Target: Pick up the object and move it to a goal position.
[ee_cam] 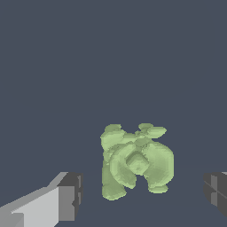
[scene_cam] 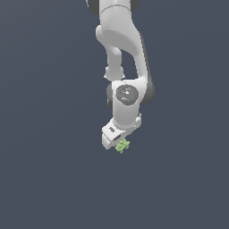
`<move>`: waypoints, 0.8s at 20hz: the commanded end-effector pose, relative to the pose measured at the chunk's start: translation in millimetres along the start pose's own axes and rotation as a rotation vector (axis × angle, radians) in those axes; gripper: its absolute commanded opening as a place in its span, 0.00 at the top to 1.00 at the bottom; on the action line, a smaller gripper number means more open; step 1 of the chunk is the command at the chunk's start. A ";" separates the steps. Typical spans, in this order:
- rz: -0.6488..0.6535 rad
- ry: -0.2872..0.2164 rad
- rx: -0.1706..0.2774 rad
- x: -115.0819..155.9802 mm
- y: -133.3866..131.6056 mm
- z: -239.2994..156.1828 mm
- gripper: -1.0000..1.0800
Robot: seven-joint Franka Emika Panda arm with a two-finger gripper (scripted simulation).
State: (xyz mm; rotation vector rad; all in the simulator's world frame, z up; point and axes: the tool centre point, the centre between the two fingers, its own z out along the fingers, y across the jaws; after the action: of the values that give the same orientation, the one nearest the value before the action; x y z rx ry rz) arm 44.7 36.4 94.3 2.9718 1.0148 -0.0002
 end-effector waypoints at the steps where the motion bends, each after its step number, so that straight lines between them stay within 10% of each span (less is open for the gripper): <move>1: -0.018 0.001 0.001 1.0 0.6 2.0 0.04; 16: -0.024 0.000 0.001 0.1 -0.3 44.3 0.04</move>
State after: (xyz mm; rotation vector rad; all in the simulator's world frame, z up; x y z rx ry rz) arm 44.9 36.5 57.6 2.9610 1.0498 -0.0005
